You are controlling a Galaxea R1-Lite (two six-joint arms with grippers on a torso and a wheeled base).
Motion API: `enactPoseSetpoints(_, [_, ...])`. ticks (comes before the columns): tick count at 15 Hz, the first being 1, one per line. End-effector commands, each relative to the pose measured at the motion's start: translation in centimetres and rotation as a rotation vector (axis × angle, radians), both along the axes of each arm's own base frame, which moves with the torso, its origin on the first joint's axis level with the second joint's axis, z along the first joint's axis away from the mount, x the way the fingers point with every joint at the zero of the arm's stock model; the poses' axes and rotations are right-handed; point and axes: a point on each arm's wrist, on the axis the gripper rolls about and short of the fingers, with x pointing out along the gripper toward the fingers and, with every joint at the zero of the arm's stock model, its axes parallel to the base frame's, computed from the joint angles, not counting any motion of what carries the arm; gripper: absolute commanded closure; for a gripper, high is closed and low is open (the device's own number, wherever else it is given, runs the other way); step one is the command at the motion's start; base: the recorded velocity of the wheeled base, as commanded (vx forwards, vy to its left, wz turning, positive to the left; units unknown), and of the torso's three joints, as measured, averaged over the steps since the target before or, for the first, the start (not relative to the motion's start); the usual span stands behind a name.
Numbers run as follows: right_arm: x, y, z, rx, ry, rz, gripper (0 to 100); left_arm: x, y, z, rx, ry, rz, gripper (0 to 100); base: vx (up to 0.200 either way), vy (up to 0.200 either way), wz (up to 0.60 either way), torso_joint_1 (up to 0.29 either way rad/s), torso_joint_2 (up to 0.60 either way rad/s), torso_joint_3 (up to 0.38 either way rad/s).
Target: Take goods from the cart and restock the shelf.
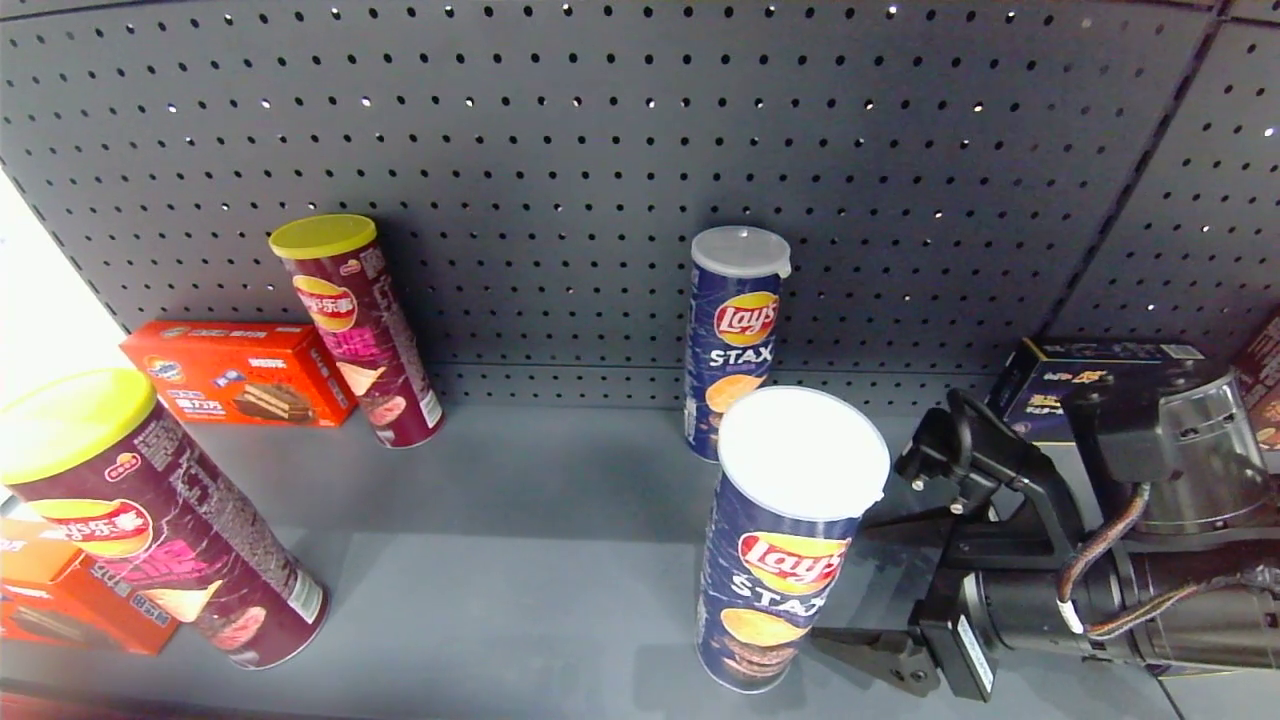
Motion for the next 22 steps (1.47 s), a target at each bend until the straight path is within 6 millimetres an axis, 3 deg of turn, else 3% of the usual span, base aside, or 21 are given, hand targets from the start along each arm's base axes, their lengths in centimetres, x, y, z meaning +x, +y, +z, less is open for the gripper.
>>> enactPoseSetpoints(1, [0.0,0.0,-0.1,-0.002,0.001,0.002,0,0.0,0.0,0.0,0.0,0.001,0.0,0,0.0,0.0,0.0,0.0,0.0,0.0])
enactPoseSetpoints(17, [0.1,0.0,-0.4,-0.008,0.011,-0.005,0,0.0,0.0,0.0,-0.001,0.0,0.0,0,0.0,0.0,0.0,0.0,0.0,0.0])
enactPoseSetpoints(21, [-0.8,-3.0,1.8,0.056,-0.069,-0.094,0,0.0,0.0,0.0,-0.001,0.0,0.0,0,0.0,0.0,0.0,0.0,0.0,0.0])
enactPoseSetpoints(22, [-0.7,-5.7,3.7,0.102,-0.153,-0.217,0,0.0,0.0,0.0,-0.001,-0.002,0.002,0,0.0,0.0,0.0,0.0,0.0,0.0])
